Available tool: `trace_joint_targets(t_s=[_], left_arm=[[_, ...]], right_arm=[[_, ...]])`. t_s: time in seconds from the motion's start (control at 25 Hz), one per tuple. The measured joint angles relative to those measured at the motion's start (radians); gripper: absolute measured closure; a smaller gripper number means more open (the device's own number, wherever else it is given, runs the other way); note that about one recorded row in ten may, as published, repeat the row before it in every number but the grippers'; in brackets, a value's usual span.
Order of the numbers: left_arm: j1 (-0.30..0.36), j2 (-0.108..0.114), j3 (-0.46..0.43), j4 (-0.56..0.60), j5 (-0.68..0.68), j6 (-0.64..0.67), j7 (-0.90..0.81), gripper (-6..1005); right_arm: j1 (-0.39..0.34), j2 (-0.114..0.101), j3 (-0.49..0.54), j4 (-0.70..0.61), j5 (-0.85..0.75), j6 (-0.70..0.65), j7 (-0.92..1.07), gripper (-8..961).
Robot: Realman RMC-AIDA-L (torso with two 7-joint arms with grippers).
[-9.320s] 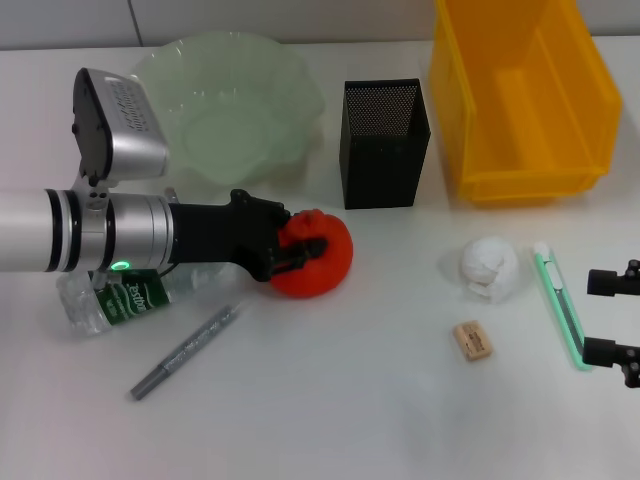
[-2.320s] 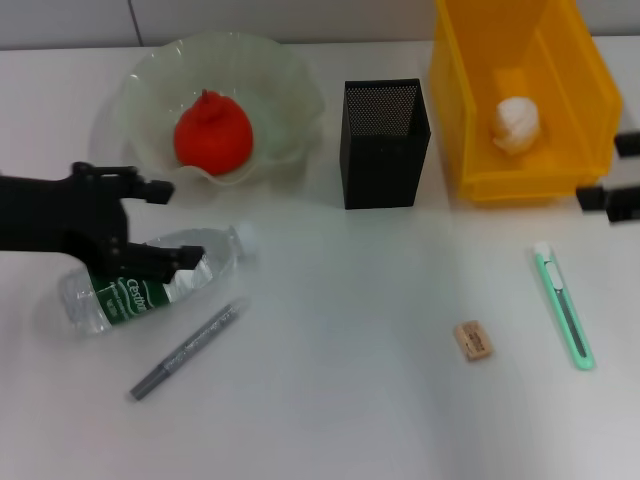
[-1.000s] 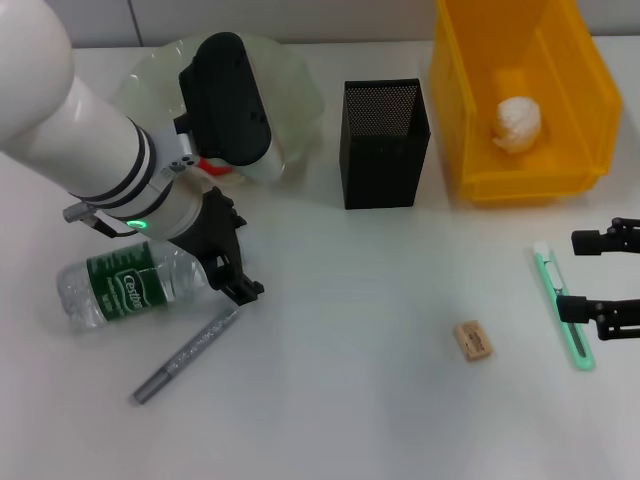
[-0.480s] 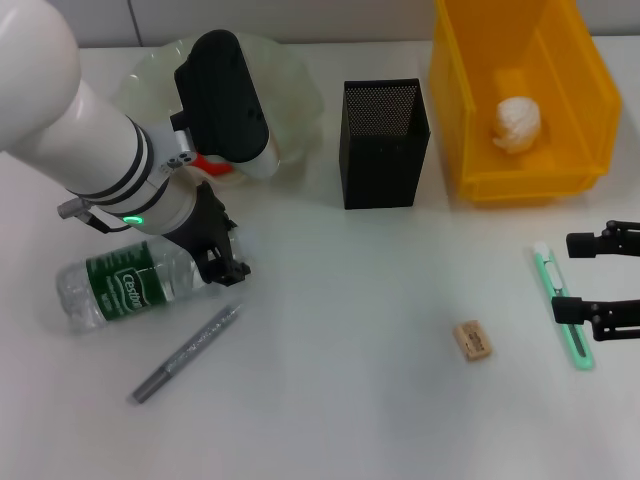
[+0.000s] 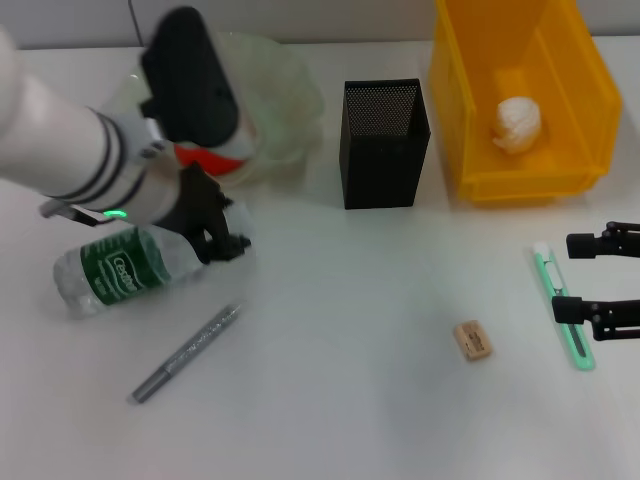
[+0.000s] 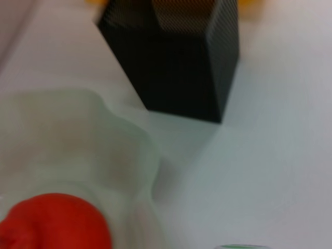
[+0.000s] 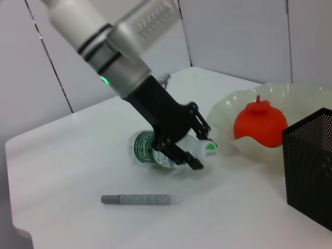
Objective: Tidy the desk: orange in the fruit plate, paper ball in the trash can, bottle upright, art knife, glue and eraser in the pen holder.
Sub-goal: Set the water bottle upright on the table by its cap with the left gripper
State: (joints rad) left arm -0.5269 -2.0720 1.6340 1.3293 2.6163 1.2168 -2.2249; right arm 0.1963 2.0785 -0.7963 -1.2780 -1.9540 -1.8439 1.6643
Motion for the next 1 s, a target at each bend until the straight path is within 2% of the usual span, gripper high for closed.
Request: trace_joint_targets(t_s=[0.08, 0.12, 0.16, 0.2, 0.28, 0.32, 0.36, 0.4, 0.44, 0.52, 0.56, 0.6, 0.72, 1.0], left_arm=[[0.0, 0.0, 0.0, 0.0, 0.0, 0.0, 0.0, 551], [0.076, 0.003, -0.031, 0.113, -0.022, 0.005, 0.009, 551], [0.076, 0.003, -0.031, 0.113, -0.022, 0.005, 0.009, 551], [0.136, 0.003, -0.069, 0.19, -0.053, 0.007, 0.025, 551], [0.136, 0.003, -0.069, 0.19, -0.053, 0.007, 0.025, 550], [0.19, 0.004, -0.116, 0.251, -0.096, 0.008, 0.042, 550], [0.19, 0.004, -0.116, 0.251, -0.096, 0.008, 0.042, 550], [0.251, 0.004, -0.217, 0.301, -0.193, 0.013, 0.061, 550], [0.266, 0.005, -0.258, 0.305, -0.231, 0.013, 0.069, 550], [0.266, 0.005, -0.258, 0.305, -0.231, 0.013, 0.069, 550], [0.278, 0.005, -0.291, 0.307, -0.264, 0.014, 0.077, 550], [0.3, 0.005, -0.369, 0.299, -0.351, 0.014, 0.091, 550], [0.312, 0.005, -0.417, 0.287, -0.402, 0.009, 0.094, 550], [0.317, 0.003, -0.456, 0.212, -0.49, 0.002, 0.13, 550]], right_arm=[[0.0, 0.0, 0.0, 0.0, 0.001, 0.0, 0.0, 175], [0.001, 0.0, 0.0, 0.0, 0.001, 0.0, 0.0, 176], [0.002, 0.001, -0.002, 0.0, 0.001, 0.0, 0.0, 177], [0.004, 0.001, -0.002, 0.001, 0.001, 0.0, 0.0, 178], [0.01, 0.001, -0.003, 0.003, 0.002, 0.0, 0.0, 180], [0.013, 0.001, -0.002, 0.004, 0.002, 0.0, 0.0, 181], [0.018, 0.002, -0.003, 0.004, 0.002, 0.0, 0.0, 182], [0.021, 0.002, -0.004, 0.005, 0.002, 0.0, 0.0, 183], [0.026, 0.003, -0.005, 0.005, 0.002, 0.0, 0.001, 184], [0.035, 0.003, -0.008, 0.005, 0.001, 0.002, 0.005, 186], [0.038, 0.003, -0.009, 0.005, 0.0, 0.003, 0.007, 187], [0.042, 0.003, -0.009, 0.006, -0.001, 0.003, 0.007, 188], [0.054, 0.003, -0.01, 0.014, -0.002, 0.007, 0.008, 191], [0.077, 0.0, -0.01, 0.047, -0.004, 0.009, 0.007, 198]])
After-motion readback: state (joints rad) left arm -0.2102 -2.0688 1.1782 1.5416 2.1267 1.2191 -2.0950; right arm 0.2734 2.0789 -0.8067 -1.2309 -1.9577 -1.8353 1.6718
